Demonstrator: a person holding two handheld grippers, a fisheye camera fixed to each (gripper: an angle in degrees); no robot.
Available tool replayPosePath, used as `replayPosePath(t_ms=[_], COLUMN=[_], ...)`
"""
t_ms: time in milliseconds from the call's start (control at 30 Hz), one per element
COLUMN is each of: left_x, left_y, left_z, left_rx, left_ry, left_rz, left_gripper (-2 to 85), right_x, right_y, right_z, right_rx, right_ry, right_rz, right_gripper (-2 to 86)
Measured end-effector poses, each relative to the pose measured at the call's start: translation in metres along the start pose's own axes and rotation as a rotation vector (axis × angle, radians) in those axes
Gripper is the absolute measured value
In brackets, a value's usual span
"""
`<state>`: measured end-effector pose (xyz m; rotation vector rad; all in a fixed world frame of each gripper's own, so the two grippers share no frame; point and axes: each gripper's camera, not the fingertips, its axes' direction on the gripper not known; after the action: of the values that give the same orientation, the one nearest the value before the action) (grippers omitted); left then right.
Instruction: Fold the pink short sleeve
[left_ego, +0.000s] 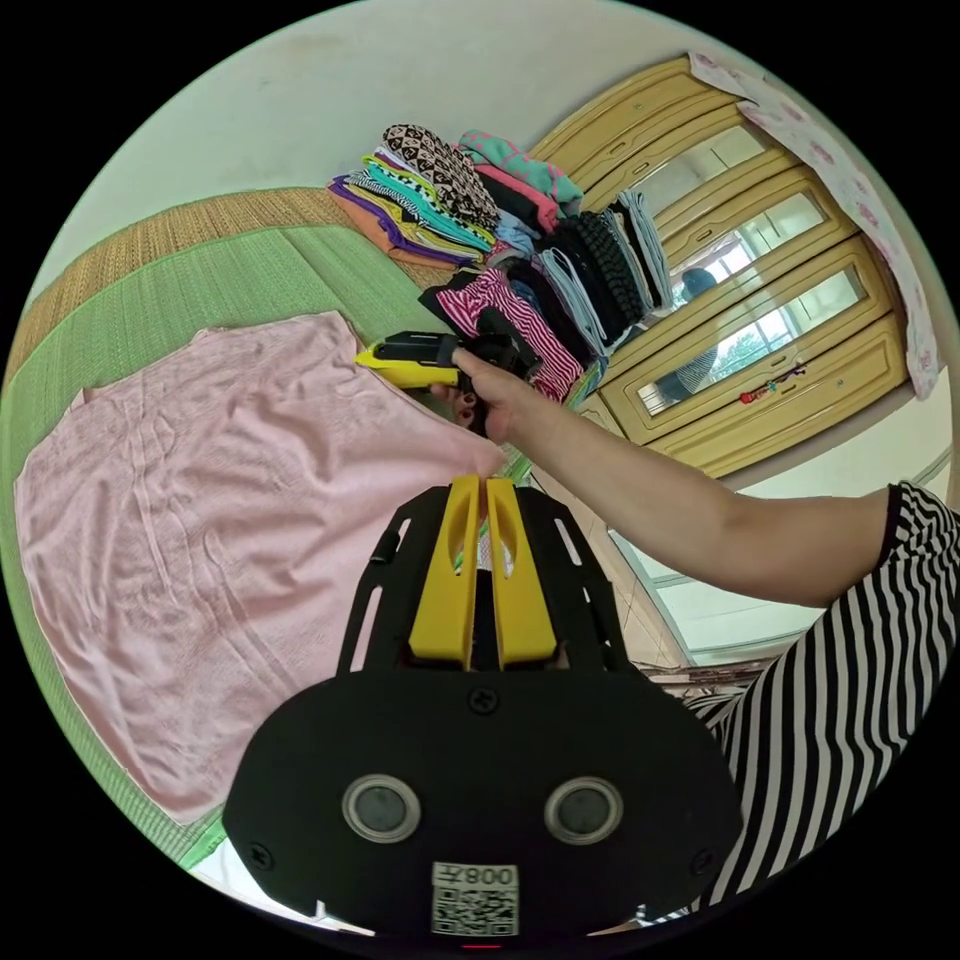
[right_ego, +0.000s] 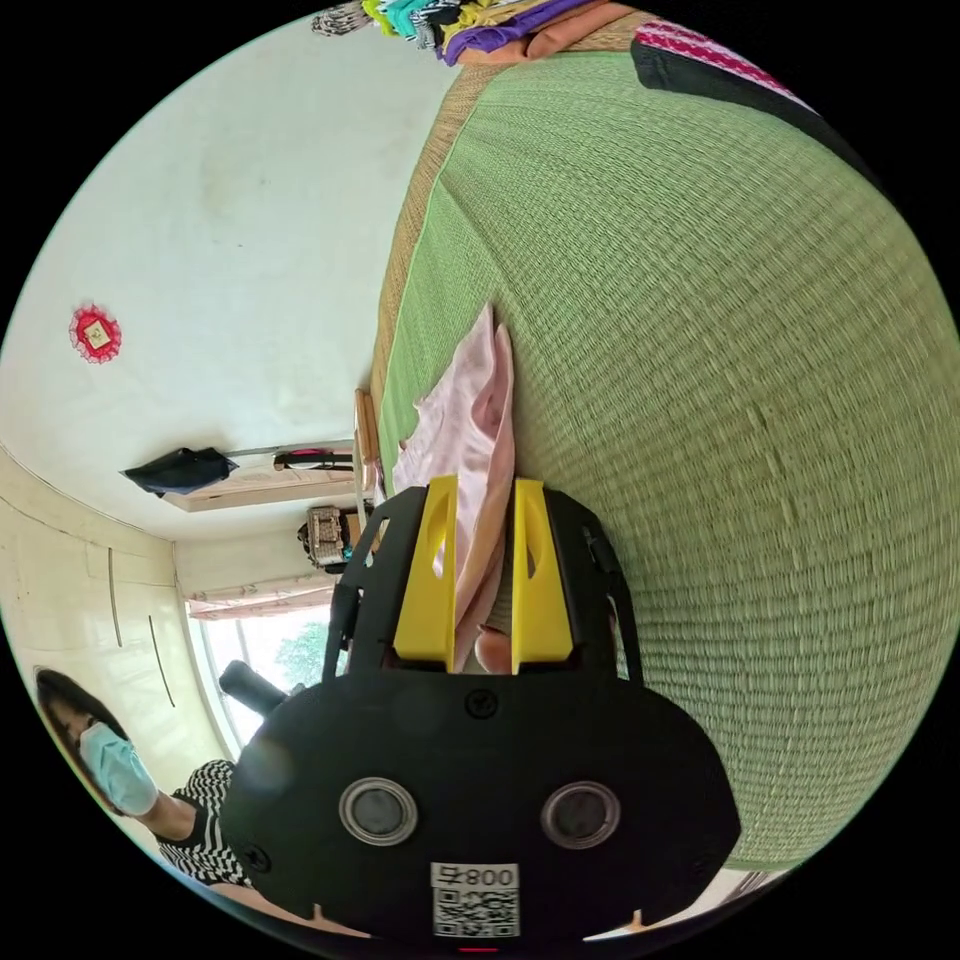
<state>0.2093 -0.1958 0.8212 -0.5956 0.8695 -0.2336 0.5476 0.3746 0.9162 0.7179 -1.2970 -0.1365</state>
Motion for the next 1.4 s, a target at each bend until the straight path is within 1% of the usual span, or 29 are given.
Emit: replayPosePath(t_ms=[200,267,400,500,700,800,900,967,1000,1067,1100,1167,1267,1400], left_x=[-0.026,-0.037,-0.056,-0.075,-0.121,-0.149,-0.182,-0.212,-0.22,-0.251,-0.259,-0.287,-0.318,-0.342], left_y=[0.011,0.017,0.028,0.041,0.082,0.117,0.161,0.199,0.209,0.246,0.254,0.283,0.306,0.324], left_z=[-0.007,-0.014,-0.031,-0.053,-0.116,-0.153,-0.187,-0.208,-0.212,-0.224,-0.226,-0.233,-0.237,-0.245], left_rx=[0.004,0.008,0.039,0.08,0.224,0.313,0.403,0.46,0.471,0.53,0.538,0.578,0.57,0.588], left_ry=[0.049,0.06,0.09,0.107,0.18,0.203,0.207,0.197,0.195,0.211,0.216,0.214,0.229,0.252], left_rz=[-0.015,-0.018,-0.031,-0.044,-0.117,-0.183,-0.287,-0.391,-0.421,-0.537,-0.562,-0.662,-0.74,-0.79], left_gripper=[0.7,0.7,0.7,0.7,0.7,0.7,0.7,0.7,0.6,0.6,0.6,0.6,0.6,0.7], right_x=[-0.002,-0.003,-0.015,-0.034,-0.111,-0.159,-0.205,-0.233,-0.238,-0.251,-0.253,-0.255,-0.254,-0.256], right_y=[-0.03,-0.037,-0.041,-0.041,-0.034,-0.028,-0.019,-0.012,-0.011,-0.009,-0.009,-0.009,-0.01,-0.008], right_z=[0.041,0.058,0.081,0.1,0.162,0.211,0.275,0.337,0.354,0.427,0.446,0.516,0.591,0.66], right_rx=[-0.009,-0.006,0.012,0.034,0.048,0.027,-0.012,-0.065,-0.086,-0.165,-0.188,-0.269,-0.356,-0.42], right_ry=[0.019,0.037,0.066,0.082,0.147,0.185,0.272,0.347,0.365,0.459,0.477,0.548,0.665,0.767], right_rz=[-0.005,0.0,-0.022,-0.071,-0.244,-0.346,-0.452,-0.524,-0.54,-0.58,-0.587,-0.602,-0.618,-0.665], right_gripper=[6.8,4.5,2.5,1.8,1.3,1.1,0.8,0.6,0.5,0.4,0.4,0.3,0.2,0.2])
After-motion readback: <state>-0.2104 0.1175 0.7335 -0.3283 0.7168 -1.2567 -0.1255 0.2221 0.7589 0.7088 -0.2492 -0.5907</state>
